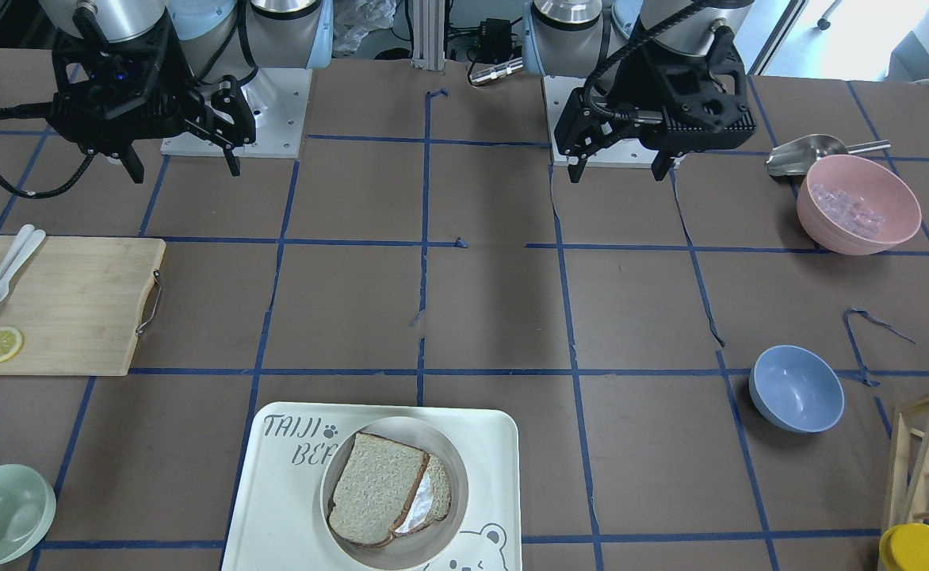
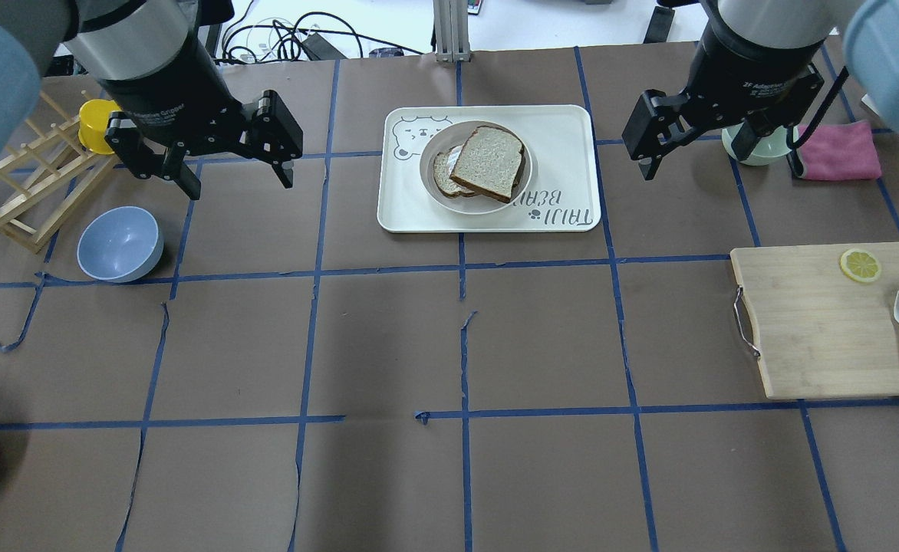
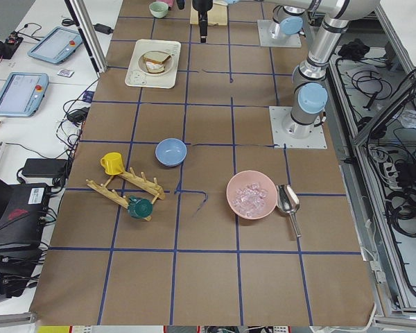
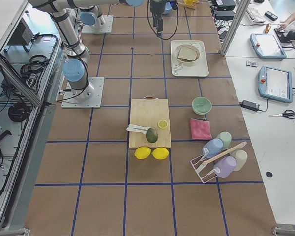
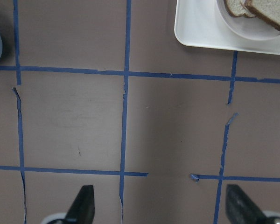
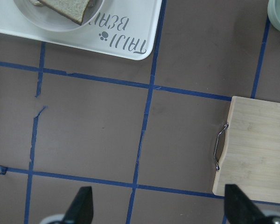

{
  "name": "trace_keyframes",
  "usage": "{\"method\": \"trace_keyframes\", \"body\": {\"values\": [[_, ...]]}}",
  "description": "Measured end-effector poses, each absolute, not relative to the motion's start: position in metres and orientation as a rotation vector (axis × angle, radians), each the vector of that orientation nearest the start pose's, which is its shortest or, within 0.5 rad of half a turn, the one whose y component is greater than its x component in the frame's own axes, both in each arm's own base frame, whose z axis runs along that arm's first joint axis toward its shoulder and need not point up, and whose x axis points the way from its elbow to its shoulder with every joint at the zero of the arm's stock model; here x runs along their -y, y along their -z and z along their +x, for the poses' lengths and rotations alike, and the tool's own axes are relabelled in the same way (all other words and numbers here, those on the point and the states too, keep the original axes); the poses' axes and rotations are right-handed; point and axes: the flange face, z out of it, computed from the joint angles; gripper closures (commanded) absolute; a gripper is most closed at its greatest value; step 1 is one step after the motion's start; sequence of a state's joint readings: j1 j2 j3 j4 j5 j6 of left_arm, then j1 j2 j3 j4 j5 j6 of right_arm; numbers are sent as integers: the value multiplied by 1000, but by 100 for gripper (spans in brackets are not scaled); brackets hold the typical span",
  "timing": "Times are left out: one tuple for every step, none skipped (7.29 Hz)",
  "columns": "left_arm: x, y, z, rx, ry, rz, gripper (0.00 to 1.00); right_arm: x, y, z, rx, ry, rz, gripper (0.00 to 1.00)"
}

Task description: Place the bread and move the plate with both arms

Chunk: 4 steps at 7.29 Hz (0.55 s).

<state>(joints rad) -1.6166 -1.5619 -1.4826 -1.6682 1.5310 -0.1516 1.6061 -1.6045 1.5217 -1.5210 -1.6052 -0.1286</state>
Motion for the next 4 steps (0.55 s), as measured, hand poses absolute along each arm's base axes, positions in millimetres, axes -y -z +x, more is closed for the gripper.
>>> {"method": "trace_keyframes", "body": {"values": [[482,-528,-153,-3185,-1,-193,0,475,-524,147,-3166,51,-254,0],[481,-530,-150,-3187,5,-207,0,475,-524,147,-3166,53,-250,0],[479,-532,-149,-3187,6,-215,0,475,-524,147,-3165,56,-249,0],[478,-532,-149,-3187,5,-218,0,474,-524,148,-3164,59,-249,0]]}}
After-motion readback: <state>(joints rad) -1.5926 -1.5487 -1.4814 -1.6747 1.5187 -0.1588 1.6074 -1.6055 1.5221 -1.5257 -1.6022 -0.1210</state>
